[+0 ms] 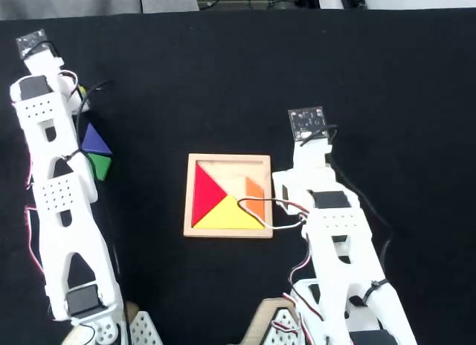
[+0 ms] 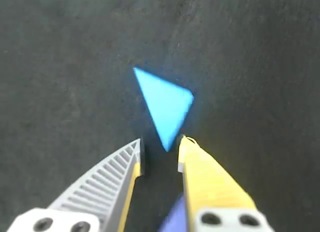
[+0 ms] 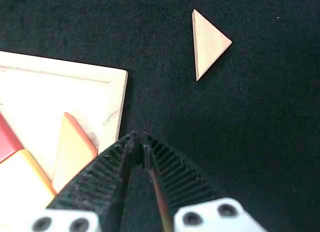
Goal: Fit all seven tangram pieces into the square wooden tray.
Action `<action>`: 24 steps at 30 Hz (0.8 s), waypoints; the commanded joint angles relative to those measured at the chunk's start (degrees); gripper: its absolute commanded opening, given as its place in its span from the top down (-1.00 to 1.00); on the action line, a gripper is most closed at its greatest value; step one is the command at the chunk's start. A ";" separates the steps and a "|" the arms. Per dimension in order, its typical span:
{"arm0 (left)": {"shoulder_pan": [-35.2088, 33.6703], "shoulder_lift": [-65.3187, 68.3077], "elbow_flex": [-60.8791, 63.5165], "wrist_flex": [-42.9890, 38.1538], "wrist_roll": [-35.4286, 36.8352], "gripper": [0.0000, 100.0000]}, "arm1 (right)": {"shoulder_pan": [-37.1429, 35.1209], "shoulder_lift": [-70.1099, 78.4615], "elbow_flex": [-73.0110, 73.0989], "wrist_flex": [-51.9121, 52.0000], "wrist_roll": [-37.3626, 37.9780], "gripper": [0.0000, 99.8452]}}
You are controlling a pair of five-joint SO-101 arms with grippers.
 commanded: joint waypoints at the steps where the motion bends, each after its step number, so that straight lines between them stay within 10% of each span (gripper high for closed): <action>1: 2.51 -9.05 -3.21 8.09 -4.57 0.73 | 0.53 -1.80 -0.57 -0.97 -0.09 0.97; 24: 0.66 -0.62 -1.19 -9.85 21.01 0.42 | 0.62 -1.80 -0.40 -0.97 0.00 0.97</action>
